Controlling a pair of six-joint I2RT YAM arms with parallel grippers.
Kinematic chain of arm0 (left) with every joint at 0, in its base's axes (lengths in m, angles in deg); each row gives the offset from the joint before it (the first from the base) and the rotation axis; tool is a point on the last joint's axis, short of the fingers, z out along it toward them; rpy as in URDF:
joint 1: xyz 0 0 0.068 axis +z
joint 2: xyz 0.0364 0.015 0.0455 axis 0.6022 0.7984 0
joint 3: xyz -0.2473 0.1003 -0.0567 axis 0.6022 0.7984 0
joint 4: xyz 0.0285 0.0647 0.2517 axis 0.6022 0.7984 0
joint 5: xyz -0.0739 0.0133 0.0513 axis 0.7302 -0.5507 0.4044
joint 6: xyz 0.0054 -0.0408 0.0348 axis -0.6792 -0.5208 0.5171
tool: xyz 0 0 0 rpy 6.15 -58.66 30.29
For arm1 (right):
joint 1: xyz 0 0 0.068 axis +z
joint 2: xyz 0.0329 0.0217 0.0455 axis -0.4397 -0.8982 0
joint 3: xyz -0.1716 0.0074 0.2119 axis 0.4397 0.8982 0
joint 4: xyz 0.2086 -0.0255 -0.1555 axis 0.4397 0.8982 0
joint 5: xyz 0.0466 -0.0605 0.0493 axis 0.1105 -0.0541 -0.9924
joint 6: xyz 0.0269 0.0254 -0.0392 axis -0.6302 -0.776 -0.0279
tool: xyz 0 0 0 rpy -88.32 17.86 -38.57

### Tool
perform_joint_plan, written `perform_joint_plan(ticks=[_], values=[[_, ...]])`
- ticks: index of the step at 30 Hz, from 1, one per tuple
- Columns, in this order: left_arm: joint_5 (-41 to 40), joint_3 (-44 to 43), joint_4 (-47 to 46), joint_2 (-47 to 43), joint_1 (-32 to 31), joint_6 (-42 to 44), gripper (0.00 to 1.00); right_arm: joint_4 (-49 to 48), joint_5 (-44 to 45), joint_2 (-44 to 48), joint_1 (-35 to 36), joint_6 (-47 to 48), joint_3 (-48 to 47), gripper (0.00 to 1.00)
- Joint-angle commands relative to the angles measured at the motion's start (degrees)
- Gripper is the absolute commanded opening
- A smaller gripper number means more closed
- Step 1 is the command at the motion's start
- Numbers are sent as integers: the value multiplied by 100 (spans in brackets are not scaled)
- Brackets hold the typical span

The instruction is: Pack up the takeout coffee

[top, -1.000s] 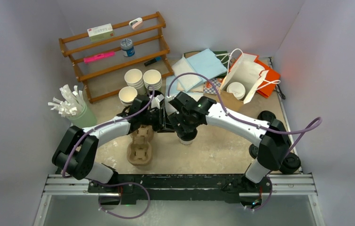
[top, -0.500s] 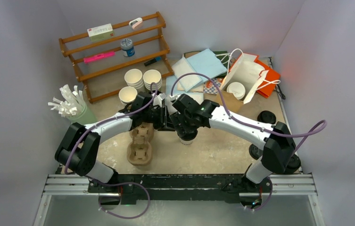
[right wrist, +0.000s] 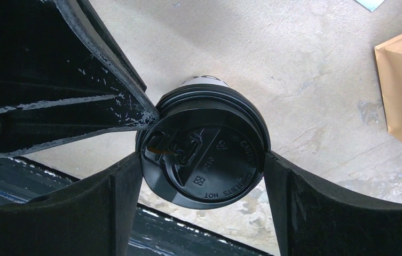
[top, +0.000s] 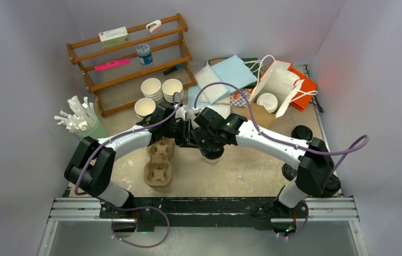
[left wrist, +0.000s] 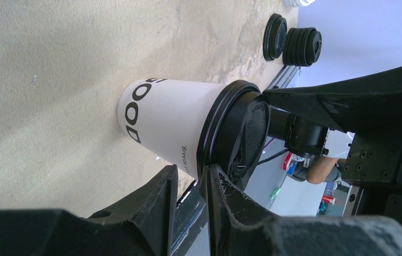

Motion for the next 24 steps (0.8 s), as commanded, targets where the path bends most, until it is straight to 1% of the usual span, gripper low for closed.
perform_joint_plan(ticks=[1,24], values=[[-641,176,561,458,-433,415,27,754,307,-826,72,-59,590,83],[-918,384,387,607,-715,338,27,849,270,-1180,319,-94,924,81]])
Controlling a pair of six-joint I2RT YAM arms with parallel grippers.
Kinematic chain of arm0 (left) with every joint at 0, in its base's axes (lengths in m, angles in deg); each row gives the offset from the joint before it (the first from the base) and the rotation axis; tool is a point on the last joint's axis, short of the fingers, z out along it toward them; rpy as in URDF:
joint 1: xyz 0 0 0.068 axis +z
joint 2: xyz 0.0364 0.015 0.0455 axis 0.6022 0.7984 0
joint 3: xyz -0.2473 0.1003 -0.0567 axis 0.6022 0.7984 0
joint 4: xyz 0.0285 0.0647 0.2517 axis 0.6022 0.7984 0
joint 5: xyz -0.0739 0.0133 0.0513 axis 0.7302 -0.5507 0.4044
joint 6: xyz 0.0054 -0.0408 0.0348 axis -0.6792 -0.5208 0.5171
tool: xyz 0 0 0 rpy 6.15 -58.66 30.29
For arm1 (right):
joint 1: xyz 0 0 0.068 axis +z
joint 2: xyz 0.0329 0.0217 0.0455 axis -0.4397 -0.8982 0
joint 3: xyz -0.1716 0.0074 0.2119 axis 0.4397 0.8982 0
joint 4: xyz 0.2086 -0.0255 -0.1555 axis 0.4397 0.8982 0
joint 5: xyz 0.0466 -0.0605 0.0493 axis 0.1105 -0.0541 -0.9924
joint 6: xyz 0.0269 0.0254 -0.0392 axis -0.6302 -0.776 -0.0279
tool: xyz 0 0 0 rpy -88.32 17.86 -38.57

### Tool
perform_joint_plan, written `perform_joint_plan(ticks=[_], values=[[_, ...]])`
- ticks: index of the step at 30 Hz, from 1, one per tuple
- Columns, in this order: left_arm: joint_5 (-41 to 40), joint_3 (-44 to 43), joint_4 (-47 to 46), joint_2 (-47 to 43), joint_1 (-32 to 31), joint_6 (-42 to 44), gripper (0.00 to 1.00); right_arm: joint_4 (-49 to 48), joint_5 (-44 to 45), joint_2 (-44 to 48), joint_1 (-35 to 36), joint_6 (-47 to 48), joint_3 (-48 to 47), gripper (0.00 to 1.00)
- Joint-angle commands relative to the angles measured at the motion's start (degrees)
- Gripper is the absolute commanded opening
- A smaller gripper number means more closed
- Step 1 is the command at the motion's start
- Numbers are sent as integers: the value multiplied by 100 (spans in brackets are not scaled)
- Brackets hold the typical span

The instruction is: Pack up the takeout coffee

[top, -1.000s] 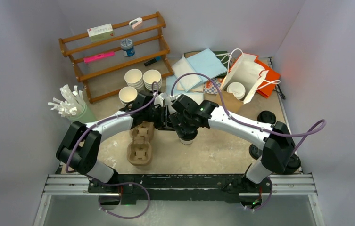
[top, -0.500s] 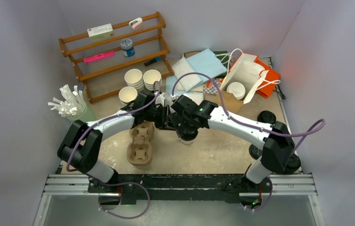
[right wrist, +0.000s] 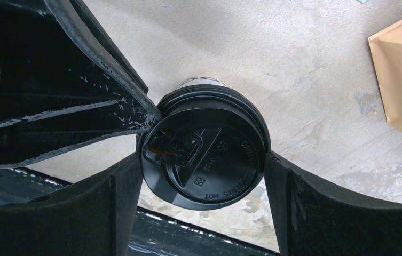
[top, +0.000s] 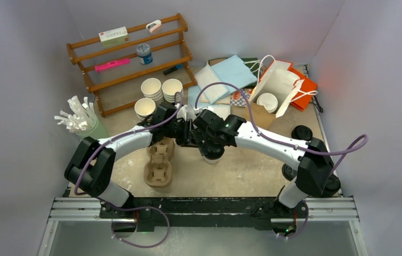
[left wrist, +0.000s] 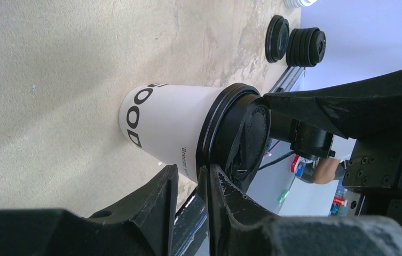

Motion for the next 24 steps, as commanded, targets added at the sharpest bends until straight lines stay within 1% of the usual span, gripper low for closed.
perform_joint_plan(ticks=[1,8,10,12,14,16,19,24], values=[[-802,407,486,537,-621,234,27,780,73,-1127,191,221,894,81],[-891,395,483,431,-657,153,27,828,-33,-1064,208,175,888,81],[-891,193,623,373,-657,186,27,889,-293,-930,197,104,798,80],[-955,-249,921,362,-614,337,29,894,-247,-825,187,53,559,80],[-1001,-647,1193,366,-515,445,30,967,-139,-820,166,0,302,78],[-937,-883,1258,340,-352,415,32,1031,-20,-820,151,-41,63,77],[-847,-986,1107,124,-81,240,33,1092,31,-777,119,-109,-159,77],[-658,-987,895,-295,204,20,36,1089,-6,-557,73,-251,-210,76]])
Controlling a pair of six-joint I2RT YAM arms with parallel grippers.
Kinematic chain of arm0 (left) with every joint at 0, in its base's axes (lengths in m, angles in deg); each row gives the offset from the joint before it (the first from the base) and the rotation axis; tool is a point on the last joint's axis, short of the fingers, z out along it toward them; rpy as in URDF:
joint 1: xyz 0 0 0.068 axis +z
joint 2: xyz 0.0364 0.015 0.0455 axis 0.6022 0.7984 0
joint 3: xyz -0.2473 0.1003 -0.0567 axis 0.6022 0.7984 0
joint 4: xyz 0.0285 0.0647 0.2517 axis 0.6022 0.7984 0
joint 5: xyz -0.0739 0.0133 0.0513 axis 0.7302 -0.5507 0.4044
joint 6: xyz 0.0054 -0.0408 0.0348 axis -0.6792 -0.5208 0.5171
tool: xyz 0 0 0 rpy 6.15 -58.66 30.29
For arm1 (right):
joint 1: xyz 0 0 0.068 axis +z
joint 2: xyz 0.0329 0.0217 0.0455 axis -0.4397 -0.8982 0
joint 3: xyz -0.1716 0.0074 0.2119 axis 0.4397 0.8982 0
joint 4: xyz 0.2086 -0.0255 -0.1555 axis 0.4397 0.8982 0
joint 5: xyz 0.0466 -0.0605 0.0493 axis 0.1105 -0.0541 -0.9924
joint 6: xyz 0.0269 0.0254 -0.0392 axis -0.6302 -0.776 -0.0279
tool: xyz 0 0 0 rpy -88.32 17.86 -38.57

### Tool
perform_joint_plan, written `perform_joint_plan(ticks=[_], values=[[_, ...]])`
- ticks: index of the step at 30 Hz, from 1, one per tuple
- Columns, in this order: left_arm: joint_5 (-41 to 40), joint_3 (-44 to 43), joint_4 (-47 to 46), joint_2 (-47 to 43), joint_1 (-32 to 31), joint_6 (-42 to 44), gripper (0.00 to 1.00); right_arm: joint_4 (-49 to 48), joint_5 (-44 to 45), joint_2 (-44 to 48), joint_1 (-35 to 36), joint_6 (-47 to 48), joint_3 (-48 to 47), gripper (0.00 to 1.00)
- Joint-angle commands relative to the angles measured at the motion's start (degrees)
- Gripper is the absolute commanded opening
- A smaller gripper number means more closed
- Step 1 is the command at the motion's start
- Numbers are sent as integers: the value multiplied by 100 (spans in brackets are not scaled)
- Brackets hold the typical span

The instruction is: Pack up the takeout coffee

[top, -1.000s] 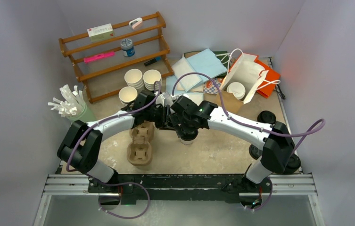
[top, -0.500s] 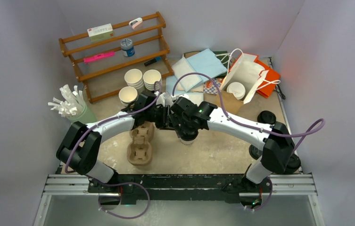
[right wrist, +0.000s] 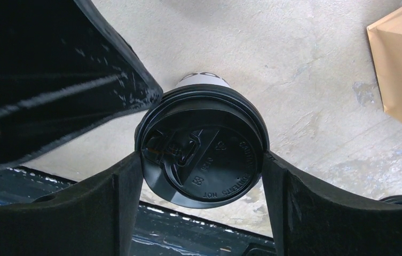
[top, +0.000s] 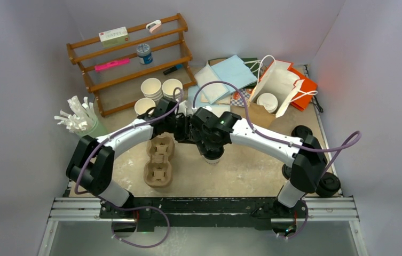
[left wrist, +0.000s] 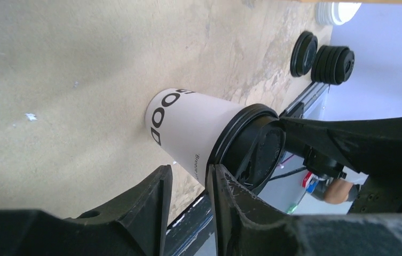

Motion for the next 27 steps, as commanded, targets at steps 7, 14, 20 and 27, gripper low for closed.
perform_joint_plan(ticks=[7,14,20,27], values=[[151,214,-1272,-1230,378,-727,44,549,-190,-172,-12,-216,432,76],[65,336,-994,-1560,519,-634,44,629,-196,75,-149,-545,198,77],[-11,284,-712,-1662,519,-400,44,549,-164,343,-158,-761,212,83],[32,341,-645,-1655,519,-344,44,512,-258,340,-164,-687,347,99]])
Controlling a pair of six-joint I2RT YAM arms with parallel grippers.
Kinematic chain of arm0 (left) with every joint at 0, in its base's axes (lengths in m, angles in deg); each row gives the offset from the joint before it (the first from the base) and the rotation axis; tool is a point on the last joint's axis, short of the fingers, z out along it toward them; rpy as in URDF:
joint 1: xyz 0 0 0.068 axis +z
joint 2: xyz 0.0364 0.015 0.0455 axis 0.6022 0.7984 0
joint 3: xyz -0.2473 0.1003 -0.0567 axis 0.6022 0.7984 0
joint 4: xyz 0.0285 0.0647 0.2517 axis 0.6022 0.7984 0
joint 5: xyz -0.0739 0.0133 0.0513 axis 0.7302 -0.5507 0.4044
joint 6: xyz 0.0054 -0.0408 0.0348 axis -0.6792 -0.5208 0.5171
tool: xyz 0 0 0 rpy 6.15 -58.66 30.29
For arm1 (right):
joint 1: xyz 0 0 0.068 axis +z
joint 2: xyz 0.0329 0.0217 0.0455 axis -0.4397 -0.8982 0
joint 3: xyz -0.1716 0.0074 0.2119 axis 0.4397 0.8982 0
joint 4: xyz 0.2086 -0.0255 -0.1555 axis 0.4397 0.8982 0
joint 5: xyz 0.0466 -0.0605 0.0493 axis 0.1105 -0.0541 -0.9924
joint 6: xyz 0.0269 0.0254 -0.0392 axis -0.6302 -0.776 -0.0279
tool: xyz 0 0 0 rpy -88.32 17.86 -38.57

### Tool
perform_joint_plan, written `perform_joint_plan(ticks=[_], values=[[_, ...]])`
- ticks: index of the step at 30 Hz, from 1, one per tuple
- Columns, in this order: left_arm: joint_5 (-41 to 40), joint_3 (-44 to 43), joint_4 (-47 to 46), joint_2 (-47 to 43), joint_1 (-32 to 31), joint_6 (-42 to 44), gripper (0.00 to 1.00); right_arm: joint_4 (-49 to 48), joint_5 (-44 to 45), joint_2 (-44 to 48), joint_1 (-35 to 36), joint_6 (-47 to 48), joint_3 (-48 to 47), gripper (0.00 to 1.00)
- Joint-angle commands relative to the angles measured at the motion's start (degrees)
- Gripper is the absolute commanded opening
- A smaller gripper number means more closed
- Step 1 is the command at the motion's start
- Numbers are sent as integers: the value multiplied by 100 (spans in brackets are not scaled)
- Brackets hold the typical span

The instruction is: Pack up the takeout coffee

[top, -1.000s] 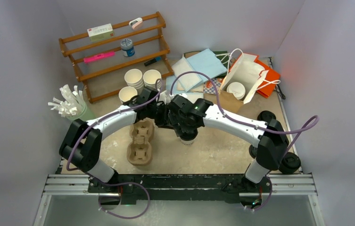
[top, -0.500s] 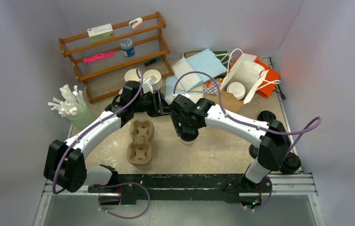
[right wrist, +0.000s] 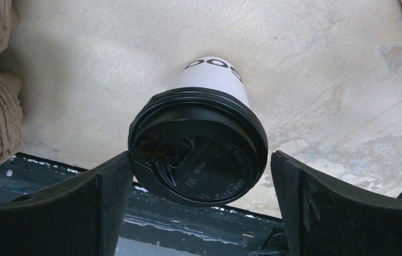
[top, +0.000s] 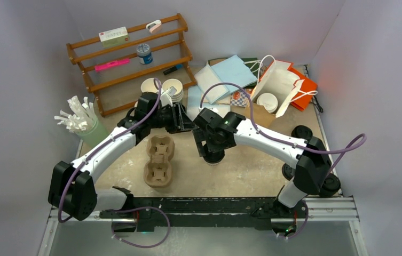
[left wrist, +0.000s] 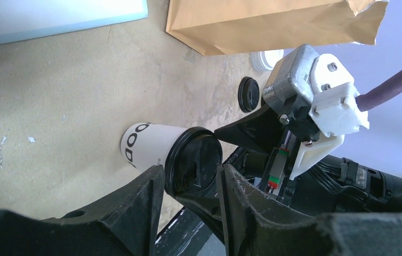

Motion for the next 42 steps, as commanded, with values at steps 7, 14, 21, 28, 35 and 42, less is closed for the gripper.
perform_joint_plan(ticks=[7,14,21,28,35,42], values=[[92,60,26,-143,22,142,44,487,263,60,-9,136,36,99],[96,61,70,-106,22,177,44,726,598,127,-242,-35,-363,99],[131,70,50,-16,21,186,42,567,120,204,-328,182,-509,99],[180,68,53,37,21,211,42,469,-134,205,-332,359,-491,99],[227,111,69,92,23,221,41,263,-427,205,-327,776,-494,99],[310,99,7,179,21,221,41,307,-59,24,-331,1227,-430,99]])
